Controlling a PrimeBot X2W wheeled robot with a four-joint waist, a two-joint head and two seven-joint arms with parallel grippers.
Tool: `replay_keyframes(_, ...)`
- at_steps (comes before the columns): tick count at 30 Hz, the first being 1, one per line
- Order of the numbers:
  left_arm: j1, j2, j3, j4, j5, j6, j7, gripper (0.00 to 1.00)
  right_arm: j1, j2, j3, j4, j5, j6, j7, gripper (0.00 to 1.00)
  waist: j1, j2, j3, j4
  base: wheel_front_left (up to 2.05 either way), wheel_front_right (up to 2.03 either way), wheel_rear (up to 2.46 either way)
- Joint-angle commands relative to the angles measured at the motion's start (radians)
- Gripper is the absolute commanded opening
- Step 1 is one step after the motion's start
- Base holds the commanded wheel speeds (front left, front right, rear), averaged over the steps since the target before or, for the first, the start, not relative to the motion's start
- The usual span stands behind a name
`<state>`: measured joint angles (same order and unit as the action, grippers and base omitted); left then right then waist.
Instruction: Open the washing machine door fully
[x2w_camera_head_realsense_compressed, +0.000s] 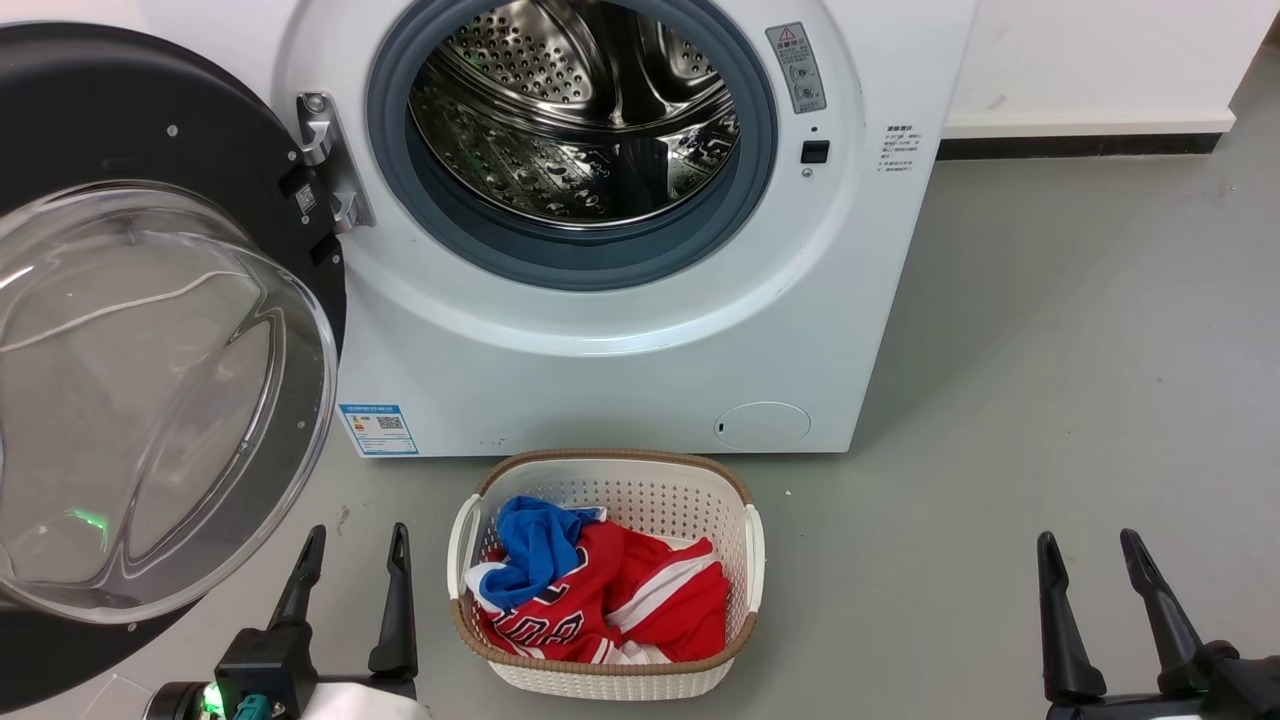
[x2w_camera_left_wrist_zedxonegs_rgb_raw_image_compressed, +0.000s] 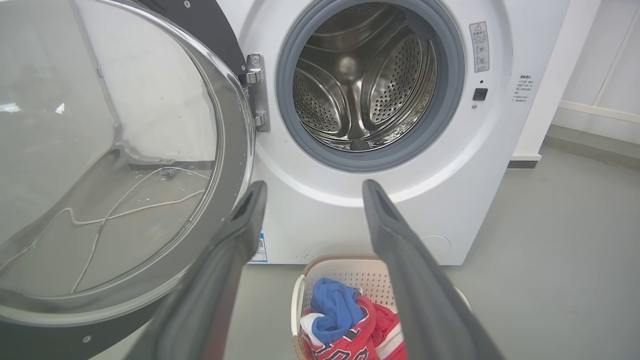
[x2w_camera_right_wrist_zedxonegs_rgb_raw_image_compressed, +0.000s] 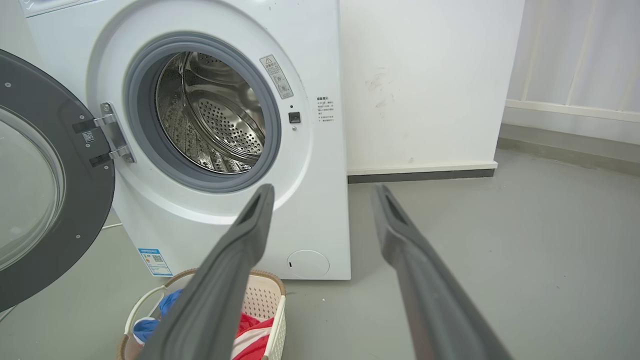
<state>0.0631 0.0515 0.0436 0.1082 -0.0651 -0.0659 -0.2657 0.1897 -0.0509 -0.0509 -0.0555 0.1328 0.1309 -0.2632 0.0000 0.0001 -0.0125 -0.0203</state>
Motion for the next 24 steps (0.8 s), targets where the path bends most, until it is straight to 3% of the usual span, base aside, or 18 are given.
replay_keyframes(1, 0.009, -0.002, 0.001, 0.002, -0.002, 0.004, 0.002, 1.00, 0.009, 0.002, -0.001, -0.004, 0.002, 0.000, -0.002, 1.00, 0.0000, -0.0001, 0.000, 0.000, 0.00, 0.00, 0.00)
replay_keyframes(9, 0.000, -0.002, 0.002, 0.008, 0.000, 0.006, 0.002, 1.00, 0.007, 0.002, -0.003, -0.001, 0.006, 0.000, -0.002, 1.00, 0.0000, -0.0001, 0.000, 0.001, 0.00, 0.00, 0.00)
replay_keyframes(10, 0.000, 0.000, 0.001, 0.009, 0.000, 0.005, 0.000, 0.00, 0.001, 0.000, -0.003, 0.000, 0.002, 0.000, 0.000, 0.00, 0.0000, -0.0001, 0.000, 0.001, 0.00, 0.00, 0.00)
replay_keyframes(15, 0.008, -0.001, 0.002, 0.056, -0.016, 0.004, 0.007, 0.00, 0.002, 0.000, 0.002, 0.040, 0.018, 0.000, 0.006, 0.00, 0.0000, -0.0001, 0.000, 0.001, 0.00, 0.00, 0.00)
replay_keyframes(24, -0.018, -0.001, 0.014, 0.069, -0.205, -0.005, 0.057, 0.00, -0.036, -0.013, 0.009, 0.070, 0.214, 0.000, 0.039, 0.00, 0.0000, -0.0001, 0.001, 0.003, 0.00, 0.00, 0.00)
